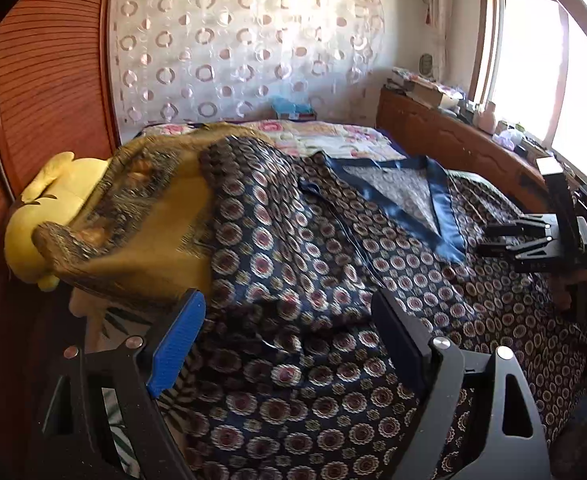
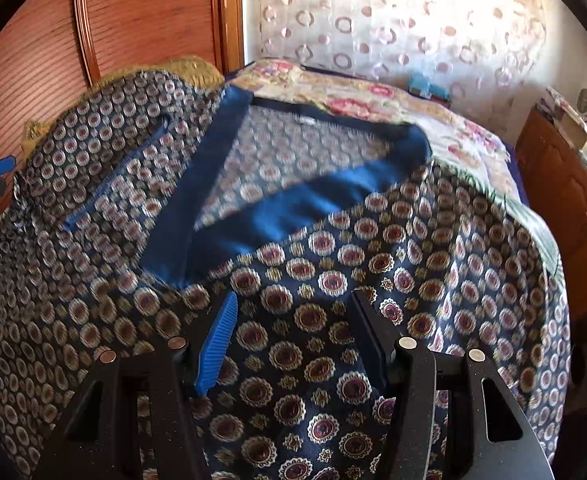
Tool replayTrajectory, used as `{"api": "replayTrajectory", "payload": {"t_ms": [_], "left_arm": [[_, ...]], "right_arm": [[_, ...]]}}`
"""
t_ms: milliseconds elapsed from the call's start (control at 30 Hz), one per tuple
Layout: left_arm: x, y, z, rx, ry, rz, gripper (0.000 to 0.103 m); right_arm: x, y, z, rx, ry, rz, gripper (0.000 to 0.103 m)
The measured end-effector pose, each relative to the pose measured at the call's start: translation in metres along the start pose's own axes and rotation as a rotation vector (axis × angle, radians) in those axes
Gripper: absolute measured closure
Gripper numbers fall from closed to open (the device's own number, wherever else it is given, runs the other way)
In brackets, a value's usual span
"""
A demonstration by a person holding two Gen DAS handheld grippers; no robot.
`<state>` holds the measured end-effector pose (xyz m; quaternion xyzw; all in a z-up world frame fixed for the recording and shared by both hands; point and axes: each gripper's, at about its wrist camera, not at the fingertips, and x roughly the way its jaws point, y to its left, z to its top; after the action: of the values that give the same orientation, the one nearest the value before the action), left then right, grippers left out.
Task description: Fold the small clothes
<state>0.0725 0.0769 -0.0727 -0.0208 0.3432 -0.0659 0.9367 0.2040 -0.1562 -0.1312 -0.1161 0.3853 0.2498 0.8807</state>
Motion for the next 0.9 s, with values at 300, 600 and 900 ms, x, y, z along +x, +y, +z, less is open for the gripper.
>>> {"api": "replayTrajectory", "payload": {"t_ms": [300,600,900], "left_arm": [[0.011,-0.017,-0.006,0.013,0.041,-0.024,0.017],[0.034,-0.026,-0.013,0.044,0.114,-0.011,0.017],[0.052,-0.029,-0.016,0.065,0.199,0.019,0.015]], "right_arm": [[0.007,-0.013,-0.01,0.038,0.002,-0.007,0.008],[0.008,-0.006,-0.01,0.02,0.018,0.007,0.004],[-0.064,-0.042,-0.064,0.088,-0.029,-0.059,0.019]]}}
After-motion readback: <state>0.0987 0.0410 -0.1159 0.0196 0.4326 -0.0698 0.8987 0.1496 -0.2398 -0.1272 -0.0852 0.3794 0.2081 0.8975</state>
